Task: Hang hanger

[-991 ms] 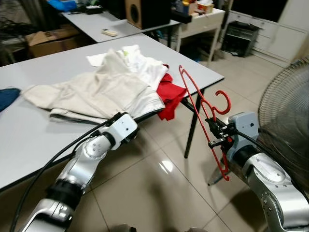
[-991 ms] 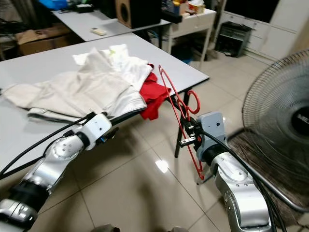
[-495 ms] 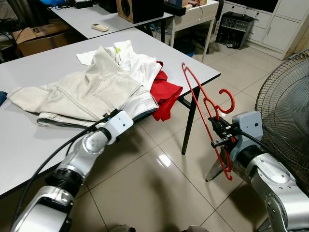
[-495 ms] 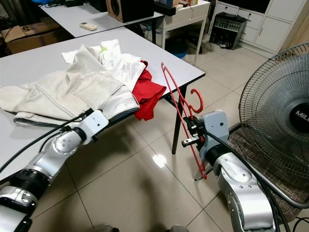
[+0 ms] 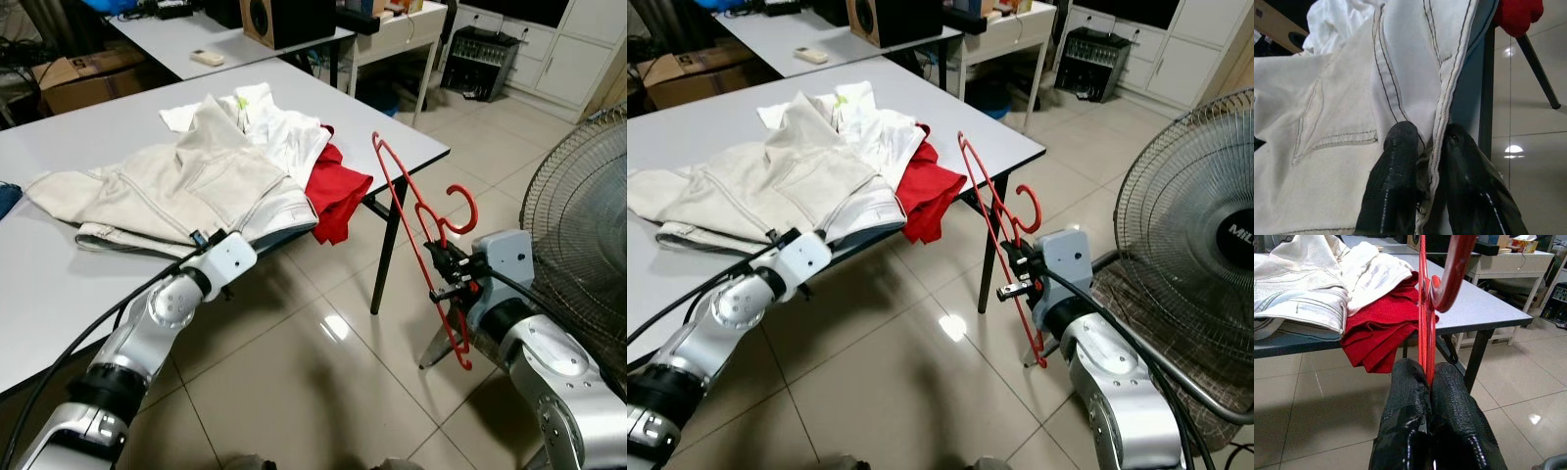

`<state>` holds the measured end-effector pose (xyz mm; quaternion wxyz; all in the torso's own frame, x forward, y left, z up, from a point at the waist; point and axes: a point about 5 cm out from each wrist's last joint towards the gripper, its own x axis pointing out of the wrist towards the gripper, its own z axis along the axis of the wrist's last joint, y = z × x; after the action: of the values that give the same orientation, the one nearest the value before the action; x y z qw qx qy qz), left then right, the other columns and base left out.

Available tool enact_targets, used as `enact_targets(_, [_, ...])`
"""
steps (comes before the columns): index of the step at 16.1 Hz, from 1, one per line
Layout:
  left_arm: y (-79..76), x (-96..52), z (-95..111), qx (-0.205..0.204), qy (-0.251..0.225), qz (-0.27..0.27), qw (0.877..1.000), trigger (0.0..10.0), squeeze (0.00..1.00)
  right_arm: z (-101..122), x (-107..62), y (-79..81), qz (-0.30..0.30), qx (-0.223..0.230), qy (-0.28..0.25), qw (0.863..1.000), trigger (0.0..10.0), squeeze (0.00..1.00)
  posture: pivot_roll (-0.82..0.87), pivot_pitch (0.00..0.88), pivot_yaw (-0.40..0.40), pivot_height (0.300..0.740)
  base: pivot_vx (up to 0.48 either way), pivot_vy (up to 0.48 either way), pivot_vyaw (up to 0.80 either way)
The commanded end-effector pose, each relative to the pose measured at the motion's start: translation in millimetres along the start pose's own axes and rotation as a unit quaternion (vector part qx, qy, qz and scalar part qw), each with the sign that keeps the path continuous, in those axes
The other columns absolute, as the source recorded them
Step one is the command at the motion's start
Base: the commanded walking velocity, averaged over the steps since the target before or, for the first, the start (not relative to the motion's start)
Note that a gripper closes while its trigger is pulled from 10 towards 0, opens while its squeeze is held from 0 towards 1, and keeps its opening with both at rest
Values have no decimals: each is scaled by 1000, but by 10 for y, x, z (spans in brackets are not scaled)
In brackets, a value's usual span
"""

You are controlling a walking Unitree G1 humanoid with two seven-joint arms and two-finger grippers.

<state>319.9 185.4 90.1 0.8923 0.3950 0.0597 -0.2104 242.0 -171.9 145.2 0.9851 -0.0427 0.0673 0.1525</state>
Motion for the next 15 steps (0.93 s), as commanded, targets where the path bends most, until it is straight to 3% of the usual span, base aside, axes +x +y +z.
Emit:
enact_targets(1, [71,-22,-10,2,4,21,1000,10000,0,32,19,14,3,-3,-4,1000,10000,0,-146,0,33,705,0,0,0])
enact_targets(6, [28,-174,-132,11,39,19,999,10000,0,25,12,3,2,-3,-3,1000,10000,0,-145,0,33,705,0,0,0])
enact_targets(7, [18,-188,-149,9,43,14,999,3294,0,25,18,6,3,-3,-3,1000,10000,0,-140,0,31,705,0,0,0])
enact_targets(8, [10,-201,-166,7,48,11,999,0,0,24,26,12,5,-3,-4,1000,10000,0,-137,0,30,705,0,0,0])
enact_targets(10, [12,-207,-191,11,60,14,998,0,0,23,35,17,6,-3,-4,1000,10000,0,-135,0,27,705,0,0,0])
enact_targets(11, [14,-190,-200,14,66,16,998,1686,0,26,43,19,7,-3,-5,1000,10000,0,-134,0,28,705,0,0,0])
enact_targets(13, [21,-123,-183,21,67,17,997,3686,0,35,56,19,8,-3,-7,1000,10000,0,-135,0,31,705,0,0,0])
enact_targets(14, [32,-91,-138,19,57,19,998,3608,0,36,58,19,8,-4,-8,1000,10000,0,-137,0,34,705,0,0,0])
enact_targets(15, [39,-69,-102,18,49,19,998,2745,0,34,56,19,7,-4,-8,1000,10000,0,-139,0,39,705,0,0,0])
